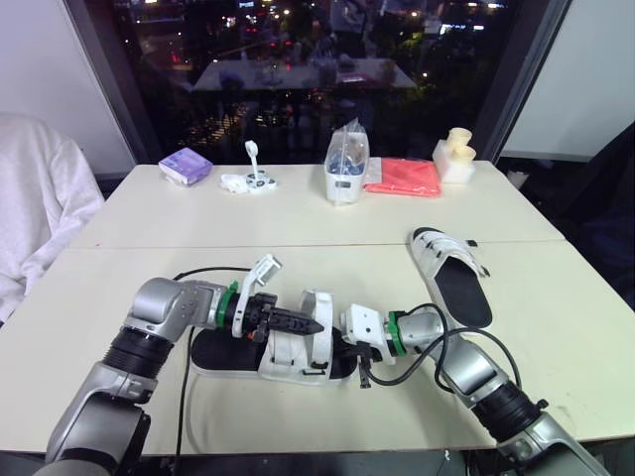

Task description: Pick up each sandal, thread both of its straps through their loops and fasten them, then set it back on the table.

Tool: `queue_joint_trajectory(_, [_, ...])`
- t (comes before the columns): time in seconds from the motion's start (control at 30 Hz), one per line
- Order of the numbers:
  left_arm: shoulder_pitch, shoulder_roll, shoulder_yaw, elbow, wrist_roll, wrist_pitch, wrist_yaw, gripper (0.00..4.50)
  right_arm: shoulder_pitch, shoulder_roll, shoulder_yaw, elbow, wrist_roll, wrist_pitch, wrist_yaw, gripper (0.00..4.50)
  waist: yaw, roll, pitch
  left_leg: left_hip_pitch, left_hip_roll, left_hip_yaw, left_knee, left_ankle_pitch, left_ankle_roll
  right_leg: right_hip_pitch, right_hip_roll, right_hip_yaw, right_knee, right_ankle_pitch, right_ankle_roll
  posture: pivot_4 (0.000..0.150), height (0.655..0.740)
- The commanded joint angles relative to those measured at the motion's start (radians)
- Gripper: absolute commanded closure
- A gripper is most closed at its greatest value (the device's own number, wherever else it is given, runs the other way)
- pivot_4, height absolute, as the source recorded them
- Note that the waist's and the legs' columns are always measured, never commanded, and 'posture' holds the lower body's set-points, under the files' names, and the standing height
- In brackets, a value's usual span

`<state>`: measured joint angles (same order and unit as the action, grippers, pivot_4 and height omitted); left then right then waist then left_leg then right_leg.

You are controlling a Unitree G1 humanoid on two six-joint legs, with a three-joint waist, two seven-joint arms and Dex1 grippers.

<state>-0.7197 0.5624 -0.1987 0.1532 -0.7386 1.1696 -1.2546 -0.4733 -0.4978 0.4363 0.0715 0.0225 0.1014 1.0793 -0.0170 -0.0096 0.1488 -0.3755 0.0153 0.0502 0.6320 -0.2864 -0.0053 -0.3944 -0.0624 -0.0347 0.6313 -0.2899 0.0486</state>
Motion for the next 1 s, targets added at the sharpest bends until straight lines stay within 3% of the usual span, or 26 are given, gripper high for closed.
queue_joint_trajectory(0.03, [-0.008, 0.012, 0.038, -0.050, -0.034, 0.018, -0.005, 4.45, 0.043, -0.029, 0.043, 0.095, -0.083, 0.062, -0.018, 4.50, 0.000, 0.000, 0.000, 0.000, 0.000, 0.000, 0.000, 0.000, 0.000, 0.000, 0.000, 0.000, 0.000, 0.000, 0.000, 0.150, 0.7400])
queue_joint_trajectory(1.0, [0.080, 0.056, -0.040, -0.100, 0.075, -0.172, -0.067, 4.45, 0.057, -0.038, 0.050, 0.077, -0.086, 0.063, -0.012, 4.50, 0.000, 0.000, 0.000, 0.000, 0.000, 0.000, 0.000, 0.000, 0.000, 0.000, 0.000, 0.000, 0.000, 0.000, 0.000, 0.150, 0.7400])
